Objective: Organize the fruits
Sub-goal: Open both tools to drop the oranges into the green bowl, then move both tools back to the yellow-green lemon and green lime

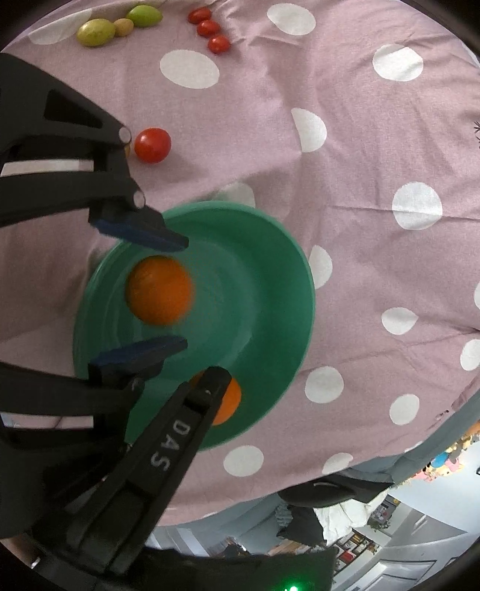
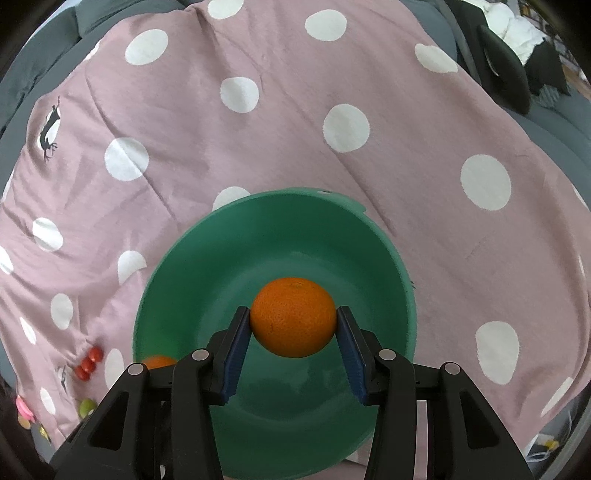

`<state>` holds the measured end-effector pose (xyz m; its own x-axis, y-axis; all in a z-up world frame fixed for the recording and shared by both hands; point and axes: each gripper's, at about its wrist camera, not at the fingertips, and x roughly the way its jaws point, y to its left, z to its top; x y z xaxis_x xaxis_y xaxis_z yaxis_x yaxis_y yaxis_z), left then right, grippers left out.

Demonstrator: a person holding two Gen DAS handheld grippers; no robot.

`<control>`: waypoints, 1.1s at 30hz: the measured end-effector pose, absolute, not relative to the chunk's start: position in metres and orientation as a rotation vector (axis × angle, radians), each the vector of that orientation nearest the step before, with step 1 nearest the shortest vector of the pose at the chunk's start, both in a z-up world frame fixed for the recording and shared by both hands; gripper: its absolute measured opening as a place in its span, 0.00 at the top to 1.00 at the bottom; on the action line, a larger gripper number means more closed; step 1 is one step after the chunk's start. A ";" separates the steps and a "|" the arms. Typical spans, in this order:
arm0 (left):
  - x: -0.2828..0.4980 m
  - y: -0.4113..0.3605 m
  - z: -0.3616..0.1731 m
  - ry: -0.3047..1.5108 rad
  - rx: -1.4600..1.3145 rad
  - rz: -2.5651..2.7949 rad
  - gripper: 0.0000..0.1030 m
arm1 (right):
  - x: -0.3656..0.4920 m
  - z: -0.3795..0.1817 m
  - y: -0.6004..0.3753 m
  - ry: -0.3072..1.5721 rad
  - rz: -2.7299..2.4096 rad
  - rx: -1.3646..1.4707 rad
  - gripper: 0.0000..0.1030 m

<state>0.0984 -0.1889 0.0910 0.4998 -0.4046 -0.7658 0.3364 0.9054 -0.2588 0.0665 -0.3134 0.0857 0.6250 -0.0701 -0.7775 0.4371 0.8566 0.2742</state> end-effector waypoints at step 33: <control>0.028 0.098 0.100 0.891 -0.512 0.241 0.18 | 0.077 0.114 -0.177 0.830 0.256 0.266 0.46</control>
